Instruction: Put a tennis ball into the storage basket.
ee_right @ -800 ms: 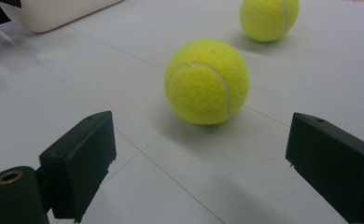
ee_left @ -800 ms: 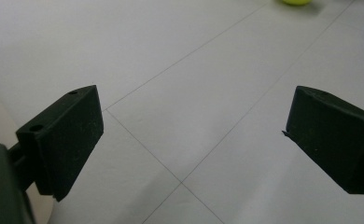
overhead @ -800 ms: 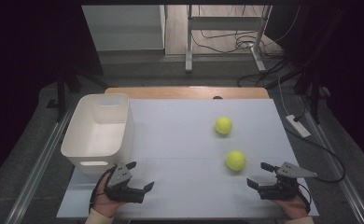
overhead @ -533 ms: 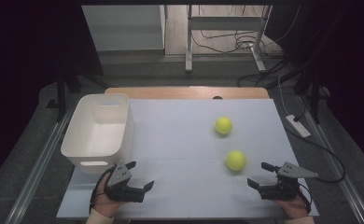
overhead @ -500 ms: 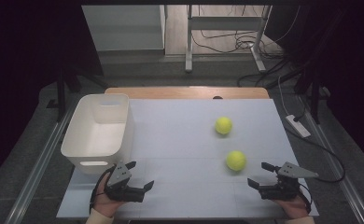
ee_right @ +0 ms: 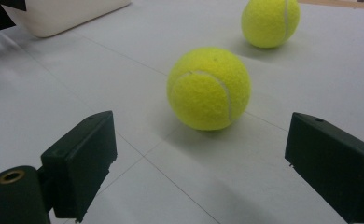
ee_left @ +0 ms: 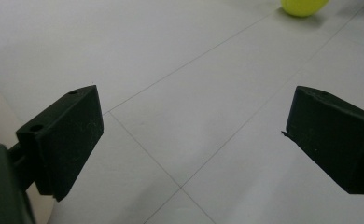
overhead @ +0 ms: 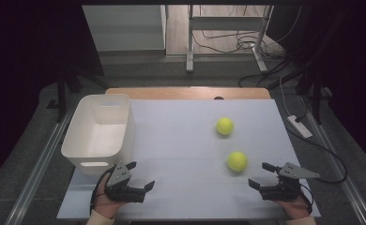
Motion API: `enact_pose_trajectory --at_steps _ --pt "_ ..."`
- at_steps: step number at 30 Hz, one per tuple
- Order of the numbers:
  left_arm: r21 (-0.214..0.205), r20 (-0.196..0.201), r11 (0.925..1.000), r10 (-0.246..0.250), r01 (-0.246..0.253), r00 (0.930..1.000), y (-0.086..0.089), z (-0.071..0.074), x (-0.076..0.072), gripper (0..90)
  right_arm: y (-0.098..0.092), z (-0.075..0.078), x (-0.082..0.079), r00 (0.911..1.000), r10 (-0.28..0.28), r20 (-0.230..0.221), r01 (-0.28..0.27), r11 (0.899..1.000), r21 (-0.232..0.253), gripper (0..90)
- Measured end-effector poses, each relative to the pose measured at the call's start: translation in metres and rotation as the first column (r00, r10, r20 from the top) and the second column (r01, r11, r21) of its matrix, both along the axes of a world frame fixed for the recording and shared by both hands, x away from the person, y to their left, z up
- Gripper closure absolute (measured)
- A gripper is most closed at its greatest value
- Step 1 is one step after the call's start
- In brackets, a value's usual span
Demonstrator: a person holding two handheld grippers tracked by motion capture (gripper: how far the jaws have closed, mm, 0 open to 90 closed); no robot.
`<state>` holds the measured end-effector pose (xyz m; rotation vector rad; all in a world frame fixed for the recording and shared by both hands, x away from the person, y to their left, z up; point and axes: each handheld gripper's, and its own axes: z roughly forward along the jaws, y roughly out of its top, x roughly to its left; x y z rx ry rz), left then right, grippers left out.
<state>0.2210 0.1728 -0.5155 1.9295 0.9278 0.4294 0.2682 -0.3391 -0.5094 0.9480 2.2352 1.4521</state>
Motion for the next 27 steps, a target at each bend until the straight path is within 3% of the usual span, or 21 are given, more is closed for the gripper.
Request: enact_pose_trajectory --at_steps 3,27 --pt "-0.014 -0.010 0.9999 -0.002 0.002 0.9999 -0.002 0.001 0.002 4.9 0.000 0.000 0.000 1.0000 0.000 0.001 0.000 1.000 0.004 9.1" --pt "0.009 -0.012 0.9987 -0.049 0.049 0.9987 -0.027 0.014 0.013 5.5 0.001 0.003 -0.004 0.9999 -0.005 0.011 0.005 1.000 0.017 9.4"
